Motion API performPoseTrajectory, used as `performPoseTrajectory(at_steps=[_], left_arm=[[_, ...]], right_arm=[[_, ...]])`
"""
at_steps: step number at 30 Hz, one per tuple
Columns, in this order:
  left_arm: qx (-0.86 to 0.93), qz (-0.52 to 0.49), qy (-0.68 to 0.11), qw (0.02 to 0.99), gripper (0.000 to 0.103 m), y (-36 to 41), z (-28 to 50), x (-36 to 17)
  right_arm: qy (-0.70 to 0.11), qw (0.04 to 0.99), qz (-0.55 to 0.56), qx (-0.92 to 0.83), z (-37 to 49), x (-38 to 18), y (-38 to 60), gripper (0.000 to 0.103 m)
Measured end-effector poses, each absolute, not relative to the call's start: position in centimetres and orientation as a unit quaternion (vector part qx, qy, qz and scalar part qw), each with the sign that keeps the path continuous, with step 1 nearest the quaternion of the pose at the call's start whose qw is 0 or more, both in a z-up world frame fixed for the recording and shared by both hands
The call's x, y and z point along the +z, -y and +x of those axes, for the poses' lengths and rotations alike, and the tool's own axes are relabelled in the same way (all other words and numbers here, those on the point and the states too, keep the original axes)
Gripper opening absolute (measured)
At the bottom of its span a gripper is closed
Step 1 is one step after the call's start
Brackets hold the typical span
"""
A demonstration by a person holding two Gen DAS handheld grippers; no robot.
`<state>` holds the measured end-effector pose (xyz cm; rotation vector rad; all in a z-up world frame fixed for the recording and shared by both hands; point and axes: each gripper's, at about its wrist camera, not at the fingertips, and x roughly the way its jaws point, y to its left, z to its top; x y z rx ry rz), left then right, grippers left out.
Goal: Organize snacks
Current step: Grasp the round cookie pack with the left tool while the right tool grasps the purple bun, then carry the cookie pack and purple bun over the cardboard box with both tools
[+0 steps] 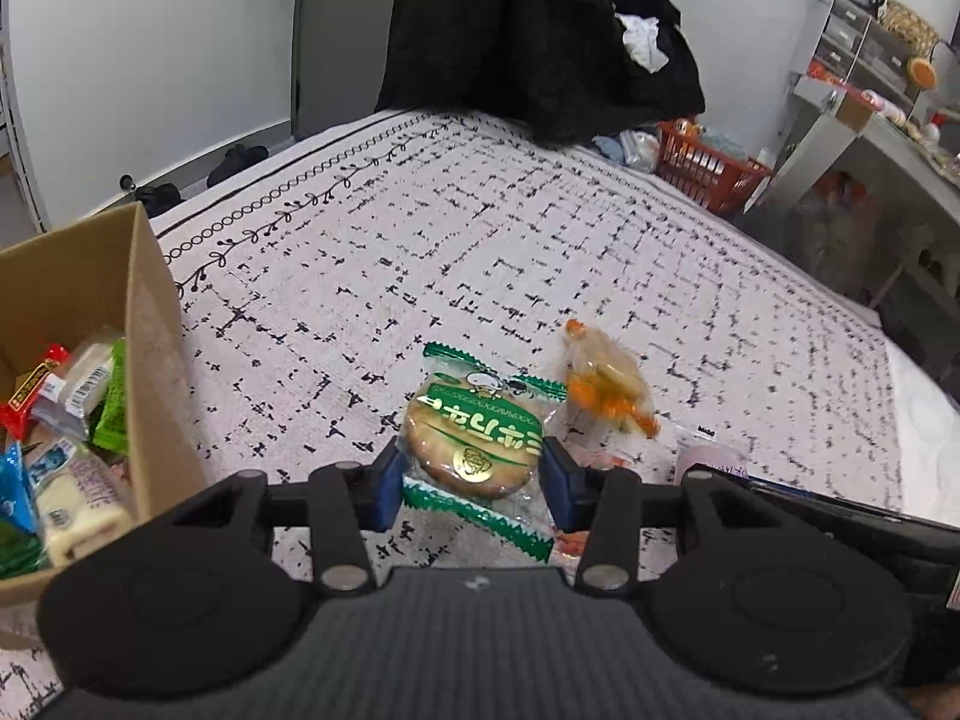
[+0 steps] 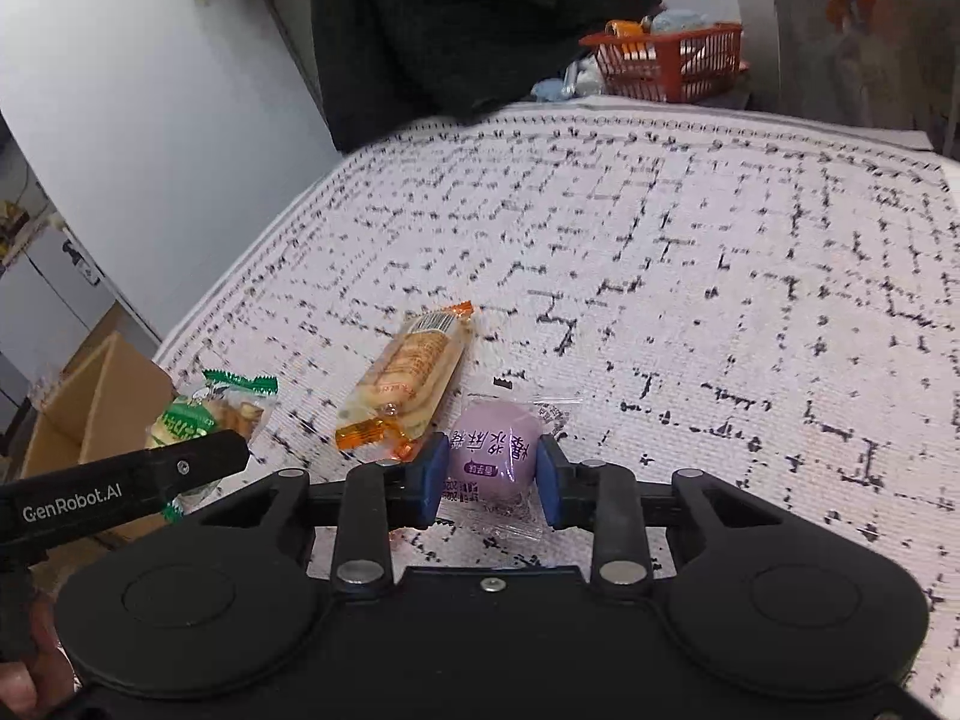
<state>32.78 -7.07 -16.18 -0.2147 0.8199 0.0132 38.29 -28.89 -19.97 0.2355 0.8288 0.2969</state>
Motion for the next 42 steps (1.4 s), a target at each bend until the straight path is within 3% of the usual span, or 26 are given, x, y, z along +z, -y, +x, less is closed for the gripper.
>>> performPoseTrajectory(at_steps=[20,42], left_arm=[[0.011,-0.143,-0.327,0.934,0.045,3.7,28.4,-9.2],[0.075,-0.188,-0.277,0.939,0.045,-5.2,26.2,-8.1]], right_arm=[[-0.364,0.903,0.13,0.187,35.4,-13.9,25.1,0.031],[-0.345,0.901,0.104,0.241,34.3,-11.0,15.8,0.031]])
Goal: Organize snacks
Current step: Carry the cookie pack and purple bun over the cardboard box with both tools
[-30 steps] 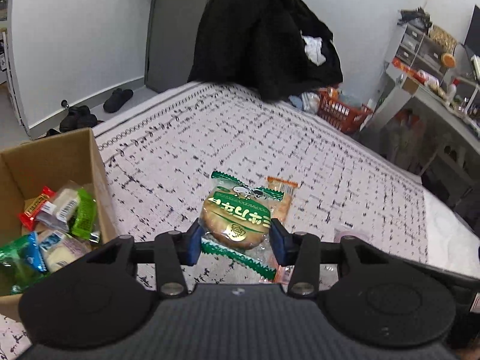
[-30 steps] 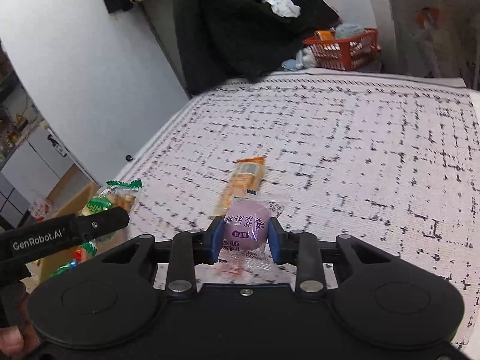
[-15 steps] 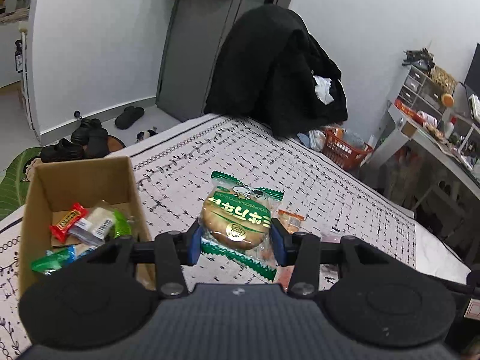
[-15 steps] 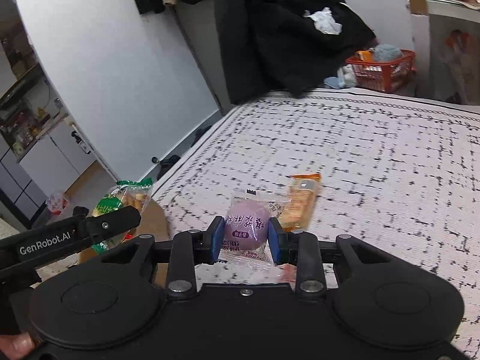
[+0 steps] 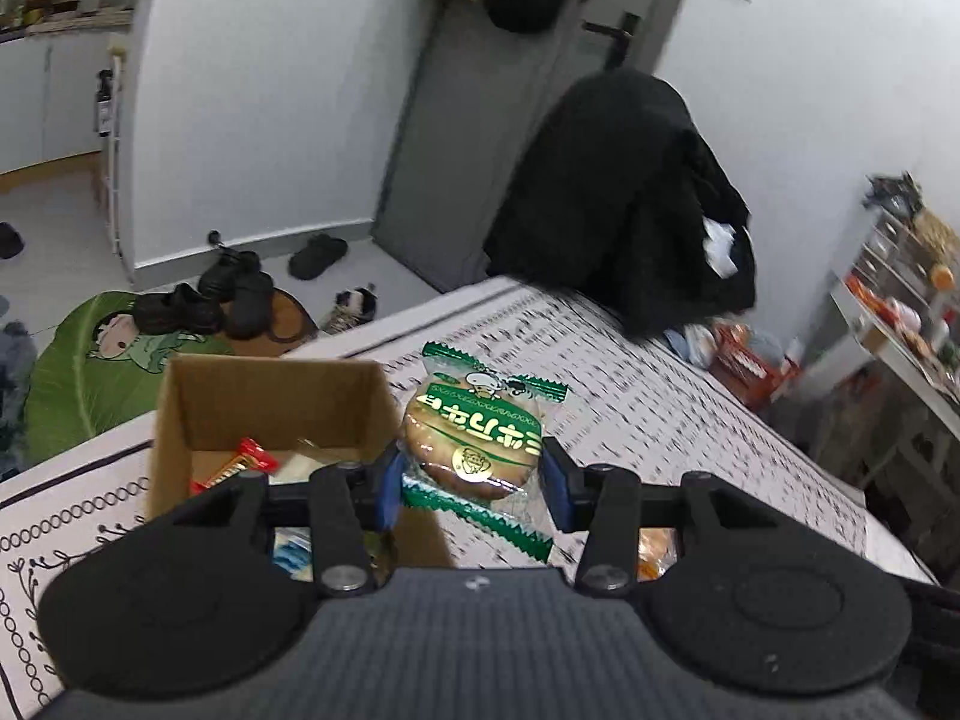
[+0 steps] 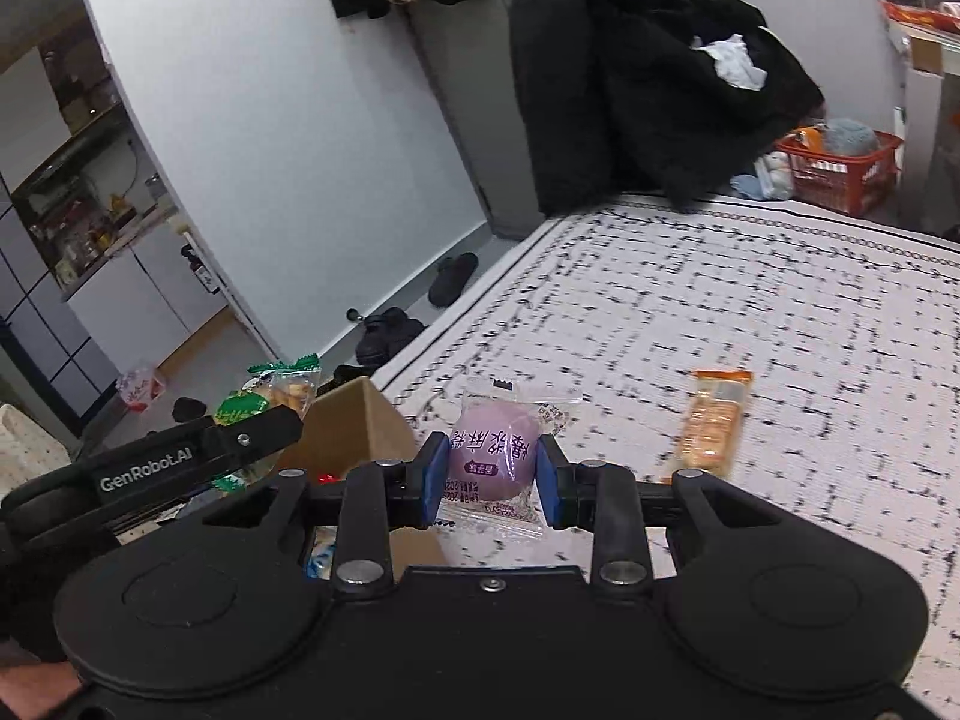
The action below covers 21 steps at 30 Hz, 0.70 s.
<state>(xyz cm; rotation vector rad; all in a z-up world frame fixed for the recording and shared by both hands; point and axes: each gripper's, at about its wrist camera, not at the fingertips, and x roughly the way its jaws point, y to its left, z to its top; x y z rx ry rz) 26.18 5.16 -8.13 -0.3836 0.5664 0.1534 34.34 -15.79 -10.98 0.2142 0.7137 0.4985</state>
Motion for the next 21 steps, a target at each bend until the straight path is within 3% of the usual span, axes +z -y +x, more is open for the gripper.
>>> performPoseTrajectory(at_steps=[21], left_arm=[[0.148,-0.227,-0.249,0.93,0.045,-11.0,25.4,-9.7]], right_arm=[[-0.351,0.895,0.082,0.263,34.2,-11.2,8.0,0.031]])
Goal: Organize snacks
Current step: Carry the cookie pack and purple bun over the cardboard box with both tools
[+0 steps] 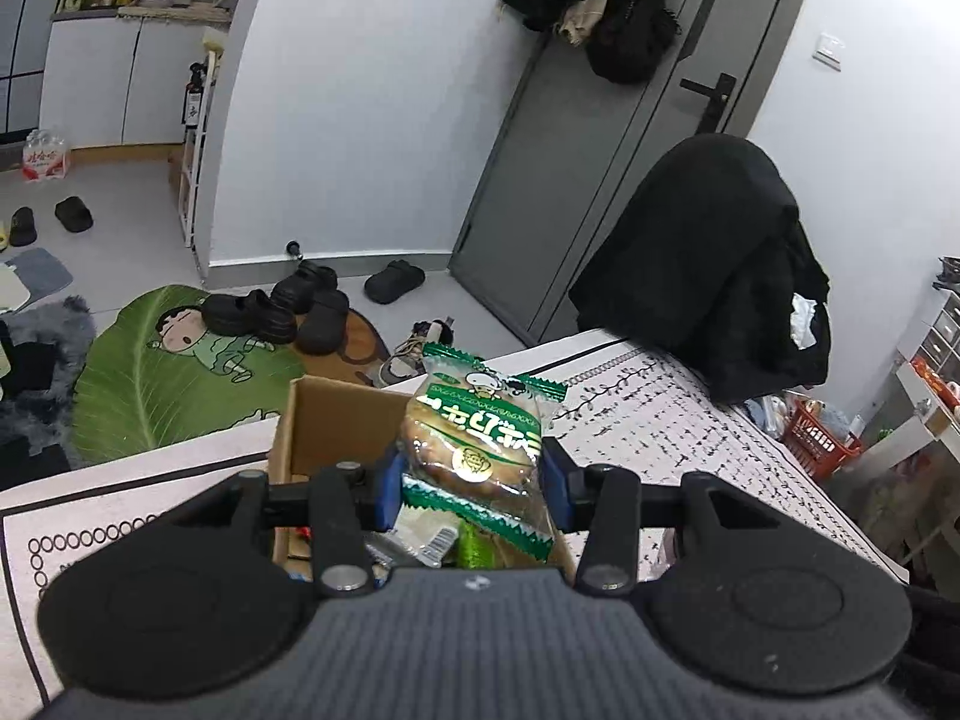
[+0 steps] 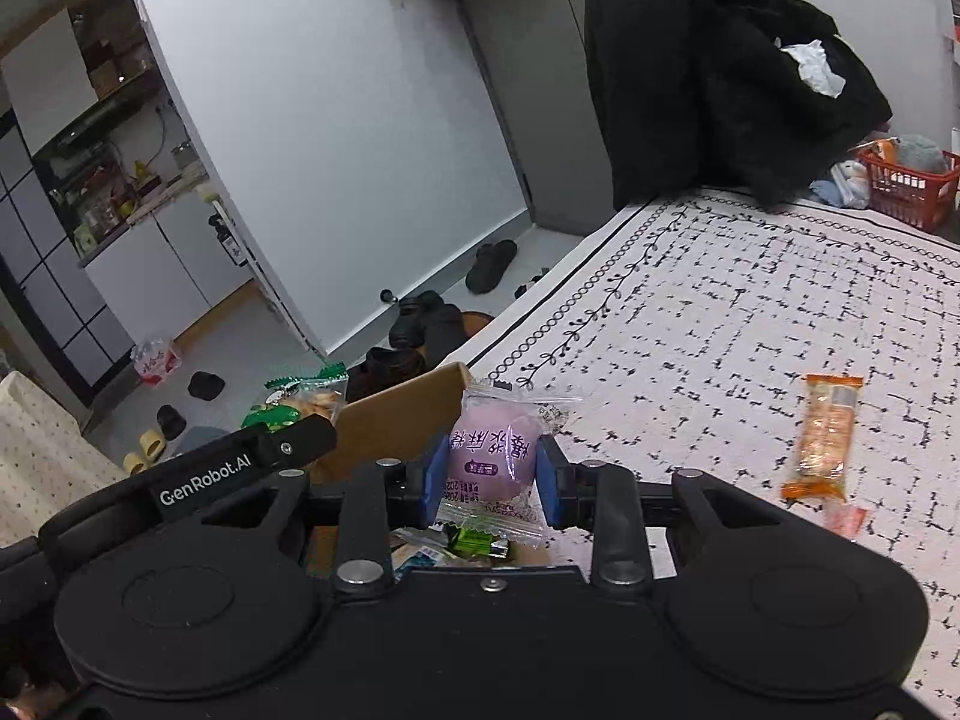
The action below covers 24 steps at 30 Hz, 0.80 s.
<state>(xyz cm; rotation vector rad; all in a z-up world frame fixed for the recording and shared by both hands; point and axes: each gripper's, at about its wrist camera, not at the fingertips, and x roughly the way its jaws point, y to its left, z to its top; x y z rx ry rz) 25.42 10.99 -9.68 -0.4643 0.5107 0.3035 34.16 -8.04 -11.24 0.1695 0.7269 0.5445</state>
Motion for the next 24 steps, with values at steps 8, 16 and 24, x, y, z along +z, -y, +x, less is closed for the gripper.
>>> performPoseTrajectory(at_steps=[8,16,24], left_arm=[[0.161,-0.253,-0.269,0.915,0.045,-12.8,25.9,-10.9],[0.175,-0.284,-0.3,0.894,0.049,-14.6,26.2,-12.4],[0.193,-0.296,-0.307,0.884,0.065,-15.1,26.4,-12.8]], right_arm=[[-0.359,0.891,0.075,0.269,35.1,-12.1,5.8,0.031],[-0.367,0.886,0.074,0.274,36.1,-12.8,4.3,0.031],[-0.357,0.887,0.065,0.284,37.8,-12.3,3.2,0.031]])
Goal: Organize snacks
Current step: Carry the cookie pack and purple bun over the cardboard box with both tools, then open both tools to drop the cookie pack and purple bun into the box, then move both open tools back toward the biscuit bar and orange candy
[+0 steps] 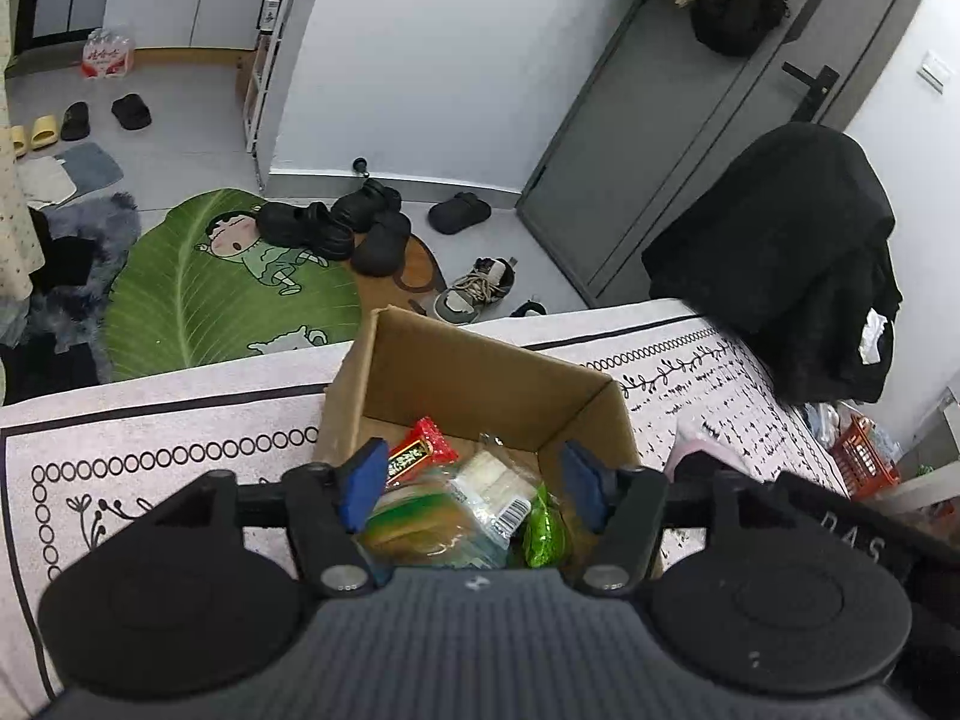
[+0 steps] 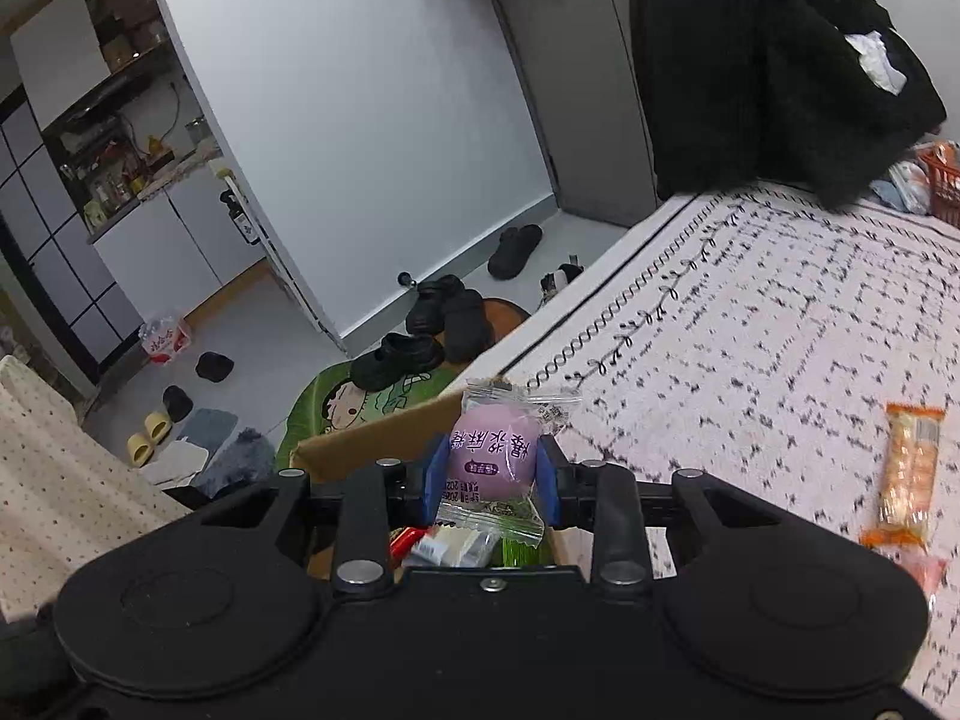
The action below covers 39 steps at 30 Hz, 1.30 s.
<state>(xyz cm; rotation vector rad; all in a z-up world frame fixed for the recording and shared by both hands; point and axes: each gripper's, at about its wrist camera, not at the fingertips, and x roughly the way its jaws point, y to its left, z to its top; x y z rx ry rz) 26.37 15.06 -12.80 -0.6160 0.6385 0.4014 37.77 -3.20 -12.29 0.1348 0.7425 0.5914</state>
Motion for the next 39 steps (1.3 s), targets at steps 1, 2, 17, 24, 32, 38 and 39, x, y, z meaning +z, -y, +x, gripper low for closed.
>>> performPoseTrajectory(at_steps=[1,2,17,24,32,38,39], left_arm=[[0.196,-0.296,-0.306,0.884,0.067,-15.1,26.3,-12.7],[0.198,-0.295,-0.305,0.884,0.07,-15.1,26.2,-12.7],[0.196,-0.31,-0.289,0.884,0.092,-15.5,26.1,-12.0],[0.193,-0.297,-0.287,0.89,0.098,-14.8,25.9,-11.4],[0.173,-0.276,-0.292,0.899,0.103,-12.6,25.8,-10.6],[0.146,-0.253,-0.272,0.917,0.103,-10.3,25.4,-9.7],[0.142,-0.252,-0.272,0.918,0.103,-10.0,25.5,-9.7]], right_arm=[[-0.356,0.887,0.066,0.286,38.0,-12.2,3.0,0.031],[-0.355,0.886,0.066,0.289,38.1,-12.0,2.9,0.031],[-0.343,0.888,0.078,0.295,37.8,-10.3,4.8,0.054],[-0.352,0.893,0.082,0.269,37.2,-10.1,8.2,0.062],[-0.352,0.9,0.083,0.243,36.4,-9.8,12.0,0.074],[-0.357,0.903,0.089,0.222,35.8,-10.1,15.2,0.077],[-0.357,0.904,0.089,0.218,35.6,-10.2,15.7,0.078]])
